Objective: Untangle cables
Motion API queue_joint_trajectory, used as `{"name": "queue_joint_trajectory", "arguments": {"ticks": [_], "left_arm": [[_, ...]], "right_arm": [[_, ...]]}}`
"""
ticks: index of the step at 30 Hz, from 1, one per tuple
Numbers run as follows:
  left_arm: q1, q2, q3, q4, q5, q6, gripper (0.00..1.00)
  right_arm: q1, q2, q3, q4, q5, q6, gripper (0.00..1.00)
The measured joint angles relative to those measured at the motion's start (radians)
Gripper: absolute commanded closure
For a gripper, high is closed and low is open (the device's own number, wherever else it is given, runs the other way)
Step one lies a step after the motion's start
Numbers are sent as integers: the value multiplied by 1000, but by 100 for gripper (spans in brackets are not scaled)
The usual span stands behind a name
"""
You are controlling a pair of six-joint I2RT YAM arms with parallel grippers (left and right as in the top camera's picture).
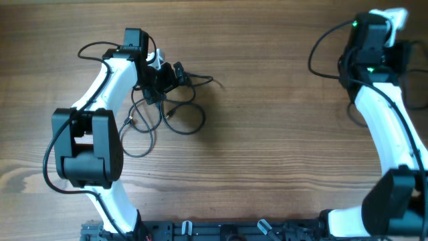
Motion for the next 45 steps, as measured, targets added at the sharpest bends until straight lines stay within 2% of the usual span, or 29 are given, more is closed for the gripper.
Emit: {"name": "queue_joint_trajectory", "arguments": {"ticks": [3, 8, 13, 17, 20, 22, 24, 27, 29, 30, 34, 39, 45], "left_arm": [[0, 0, 0, 0, 0, 0, 0], [0, 0, 0, 0, 0, 0, 0], [0, 0, 0, 0, 0, 0, 0], [0, 0, 0, 3, 0, 0, 0], [0, 0, 0, 3, -9, 0, 0], [0, 0, 0, 2, -17, 0, 0], [0, 0, 0, 3, -23, 0, 0], [0, 0, 0, 0, -27, 0, 0], [0, 0, 0, 1, -30, 0, 0], [0, 0, 0, 3, -31, 0, 0], [0, 0, 0, 15, -33, -13, 0], [0, 0, 0, 15, -24, -28, 0], [0, 0, 0, 20, 12, -8, 0]], "right_arm": [[0, 61, 0, -97, -193, 92, 96], [0, 121, 0, -140, -419, 248, 96], [0, 132, 0, -186, -524, 342, 95], [0, 132, 0, -282, -595, 377, 89], [0, 132, 1, -396, -660, 394, 82], [0, 132, 1, -469, -707, 425, 72], [0, 132, 1, -544, -773, 466, 69], [0, 132, 1, -605, -850, 507, 57], [0, 132, 0, -632, -880, 526, 30], [0, 132, 0, -653, -900, 532, 21], [0, 132, 0, -735, -990, 575, 18], [9, 132, 0, -740, -1164, 648, 0], [79, 132, 0, -723, -1265, 688, 0]]}}
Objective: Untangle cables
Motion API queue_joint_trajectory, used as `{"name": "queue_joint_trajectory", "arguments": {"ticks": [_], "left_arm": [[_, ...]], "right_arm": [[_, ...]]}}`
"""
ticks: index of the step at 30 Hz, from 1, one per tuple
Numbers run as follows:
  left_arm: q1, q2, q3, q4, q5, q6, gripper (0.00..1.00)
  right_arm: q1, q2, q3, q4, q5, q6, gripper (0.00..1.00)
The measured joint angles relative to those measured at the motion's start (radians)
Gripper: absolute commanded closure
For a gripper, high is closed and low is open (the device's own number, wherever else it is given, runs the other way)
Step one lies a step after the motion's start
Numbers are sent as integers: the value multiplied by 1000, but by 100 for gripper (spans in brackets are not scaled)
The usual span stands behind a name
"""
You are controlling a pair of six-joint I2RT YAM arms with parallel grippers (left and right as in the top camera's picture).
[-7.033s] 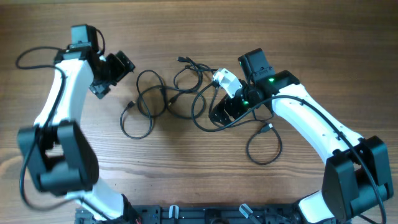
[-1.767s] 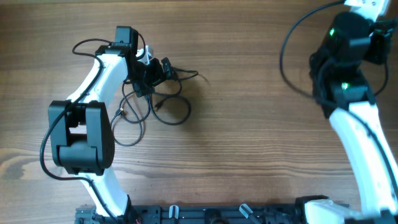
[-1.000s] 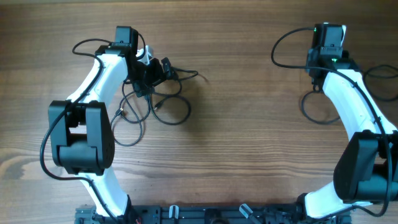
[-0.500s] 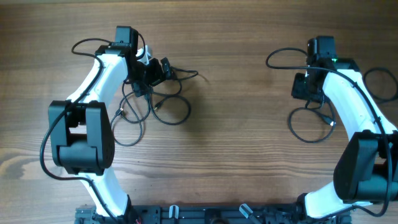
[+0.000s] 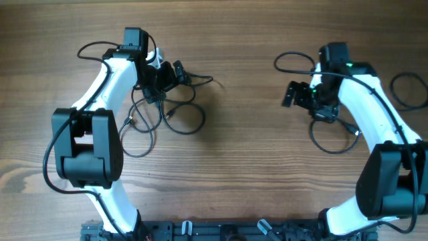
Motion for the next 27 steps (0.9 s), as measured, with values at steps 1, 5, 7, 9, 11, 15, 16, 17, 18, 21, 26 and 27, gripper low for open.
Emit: {"name": "queue_joint_trajectory", "arguments": {"ticks": [1, 5, 7, 9, 11, 15, 16, 17, 18, 21, 26, 27], "left_arm": [[0, 0, 0, -1, 14, 8, 0], [0, 0, 0, -1, 69, 53, 0], [0, 0, 0, 0, 85, 70, 1], [0, 0, 0, -1, 96, 81, 1], [0, 0, 0, -1, 103, 90, 1], [0, 0, 0, -2, 107, 95, 1], [0, 0, 0, -3, 107, 95, 1], [0, 0, 0, -5, 106, 95, 2], [0, 0, 0, -9, 106, 95, 2], [0, -3, 0, -19, 101, 95, 4], [0, -53, 0, -25, 45, 99, 0], [0, -71, 0, -24, 25, 98, 0]], "right_arm": [[17, 0, 0, 11, -10, 15, 0], [76, 0, 0, 58, -29, 80, 0], [108, 0, 0, 87, -36, 105, 0], [145, 0, -1, 120, -38, 123, 0], [190, 0, -11, 169, -41, 138, 0], [299, 0, -65, 285, -45, 163, 0], [320, 0, -78, 304, -44, 165, 0], [346, 0, -92, 320, -44, 167, 0], [364, 0, -99, 328, -43, 168, 0], [396, 0, -106, 346, -42, 172, 0], [398, 0, -119, 414, -28, 178, 0], [398, 0, -126, 430, -28, 178, 0]]}}
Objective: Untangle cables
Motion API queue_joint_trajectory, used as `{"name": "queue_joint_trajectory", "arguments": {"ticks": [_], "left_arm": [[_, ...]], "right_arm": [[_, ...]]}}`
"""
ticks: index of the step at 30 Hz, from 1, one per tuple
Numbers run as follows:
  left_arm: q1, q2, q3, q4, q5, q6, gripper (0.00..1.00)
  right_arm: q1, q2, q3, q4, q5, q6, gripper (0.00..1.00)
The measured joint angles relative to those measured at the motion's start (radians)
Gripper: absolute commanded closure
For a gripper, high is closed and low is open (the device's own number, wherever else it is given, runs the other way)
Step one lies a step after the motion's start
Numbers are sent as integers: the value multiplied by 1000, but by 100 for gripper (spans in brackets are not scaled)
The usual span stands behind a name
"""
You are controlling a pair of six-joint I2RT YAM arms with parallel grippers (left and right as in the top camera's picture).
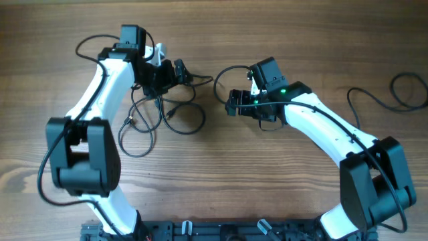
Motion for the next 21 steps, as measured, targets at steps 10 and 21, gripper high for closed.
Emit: {"name": "queue_joint_trajectory", "arguments": {"ticks": [10, 21], "left_arm": [[0, -31, 0, -34, -285, -105, 0], [2, -31, 0, -14, -441, -195, 0]], "right_arm": [[0, 0, -123, 216, -67, 4, 0], [20, 0, -174, 474, -219, 8, 0]]}}
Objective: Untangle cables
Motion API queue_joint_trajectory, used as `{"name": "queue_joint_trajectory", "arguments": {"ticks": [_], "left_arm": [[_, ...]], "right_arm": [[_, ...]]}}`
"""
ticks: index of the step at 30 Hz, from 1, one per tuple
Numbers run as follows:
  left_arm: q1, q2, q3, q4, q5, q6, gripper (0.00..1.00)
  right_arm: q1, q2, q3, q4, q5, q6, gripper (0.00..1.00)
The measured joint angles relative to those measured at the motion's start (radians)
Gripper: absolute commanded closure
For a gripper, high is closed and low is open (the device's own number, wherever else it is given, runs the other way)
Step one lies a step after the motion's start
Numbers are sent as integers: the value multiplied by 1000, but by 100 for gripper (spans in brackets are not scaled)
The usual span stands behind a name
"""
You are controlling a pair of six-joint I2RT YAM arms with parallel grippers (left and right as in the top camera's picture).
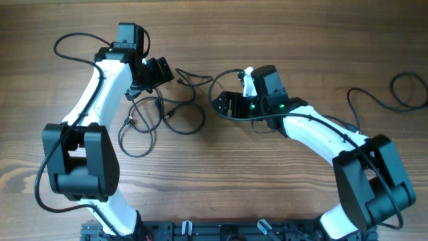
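A tangle of thin black cables (162,110) lies left of the table's middle, with loops reaching down to about the left arm's base link. One strand (197,78) runs right from the tangle's top. My left gripper (162,71) sits at the upper left edge of the tangle and appears shut on a black cable there. My right gripper (223,105) has reached in from the right. It stands open just right of the strand's end, with nothing visibly between its fingers.
Another black cable (405,88) curls at the far right edge of the wooden table (267,187), with a strand trailing toward the right arm. The arms' black base rail (221,231) runs along the front edge.
My left gripper has shifted a little up and to the left, and the tangle's upper loops have changed shape. My right gripper has moved slightly left, closer to the strand's end.
At first my left gripper was at the top of the tangle and the right arm was at the far right back corner. The right gripper then appeared right of centre, then near the tangle's right side. Now it is beside the strand, and the left has pulled back.
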Motion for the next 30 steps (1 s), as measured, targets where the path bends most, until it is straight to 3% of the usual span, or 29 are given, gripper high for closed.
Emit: {"name": "queue_joint_trajectory", "arguments": {"ticks": [12, 16, 25, 30], "left_arm": [[75, 66, 0, -1, 4, -57, 0], [79, 72, 0, 0, 9, -64, 0], [79, 72, -2, 16, 20, -82, 0], [79, 73, -2, 16, 36, -85, 0]], "right_arm": [[123, 105, 0, 401, 154, 80, 0], [148, 203, 0, 513, 192, 108, 6], [159, 354, -1, 759, 226, 130, 34], [159, 399, -1, 796, 242, 134, 52]]}}
